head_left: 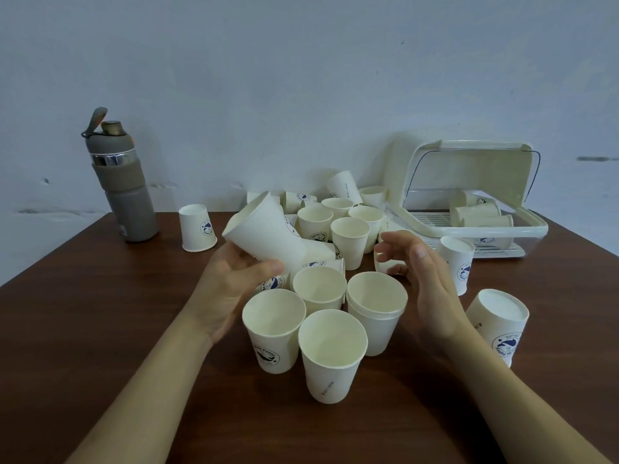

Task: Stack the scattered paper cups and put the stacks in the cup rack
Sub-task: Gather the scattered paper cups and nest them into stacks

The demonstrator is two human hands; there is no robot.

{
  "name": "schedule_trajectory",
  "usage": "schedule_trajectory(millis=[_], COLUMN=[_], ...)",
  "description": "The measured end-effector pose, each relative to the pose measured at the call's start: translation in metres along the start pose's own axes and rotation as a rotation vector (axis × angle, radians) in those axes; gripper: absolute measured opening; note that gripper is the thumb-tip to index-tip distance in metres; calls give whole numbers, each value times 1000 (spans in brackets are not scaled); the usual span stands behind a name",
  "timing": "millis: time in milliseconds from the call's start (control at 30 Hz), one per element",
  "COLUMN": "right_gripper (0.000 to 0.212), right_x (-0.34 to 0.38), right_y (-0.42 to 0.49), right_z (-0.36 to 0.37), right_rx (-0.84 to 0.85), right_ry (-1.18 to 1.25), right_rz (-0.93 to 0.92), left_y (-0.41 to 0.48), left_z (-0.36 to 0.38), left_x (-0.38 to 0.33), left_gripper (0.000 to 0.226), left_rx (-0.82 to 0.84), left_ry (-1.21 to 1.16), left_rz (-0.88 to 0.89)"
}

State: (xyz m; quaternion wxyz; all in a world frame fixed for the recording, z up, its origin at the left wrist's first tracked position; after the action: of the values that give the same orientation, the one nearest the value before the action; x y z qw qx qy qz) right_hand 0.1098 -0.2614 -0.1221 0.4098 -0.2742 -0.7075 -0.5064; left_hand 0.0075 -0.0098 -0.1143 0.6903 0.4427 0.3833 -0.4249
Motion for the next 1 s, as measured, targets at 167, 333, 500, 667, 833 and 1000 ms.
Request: schedule_trajectory(millis=[167, 333, 500, 667, 833, 1000], right_gripper=[54, 61, 66, 67, 61, 59], right_x=[1, 2, 4, 4, 1, 0], right_y=[0, 0, -1, -1, -2, 1], right_z=[2, 3, 3, 2, 2, 0], right_rx=[-12, -25, -35, -52, -65, -177], right_ry=[-19, -28, -34, -30, -31, -104], right_rz=[8, 2, -4, -1, 23, 70], left_y=[0, 1, 3, 5, 5, 14], left_z=[3, 12, 14, 10, 0, -31], left_x=[0, 0, 3, 2, -10, -8], left_gripper=[49, 41, 40, 73, 58, 18], left_rx=[44, 95, 143, 200, 54, -421], left_ry=[100, 153, 189, 211, 75, 510], left_rz=[-7, -29, -53, -107, -12, 126])
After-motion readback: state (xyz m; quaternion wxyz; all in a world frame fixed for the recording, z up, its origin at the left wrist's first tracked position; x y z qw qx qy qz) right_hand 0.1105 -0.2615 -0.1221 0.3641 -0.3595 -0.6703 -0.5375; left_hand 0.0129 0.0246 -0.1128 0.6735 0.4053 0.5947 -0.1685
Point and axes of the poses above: each hand's wrist, its own y-axis towards the middle knuckle, its own z-axis out of the palm, x = y × z, the point moved 2 cm from there along y, towards the middle knuckle, and after that the axes turned 4 degrees about -y, right-handed, at the moved point
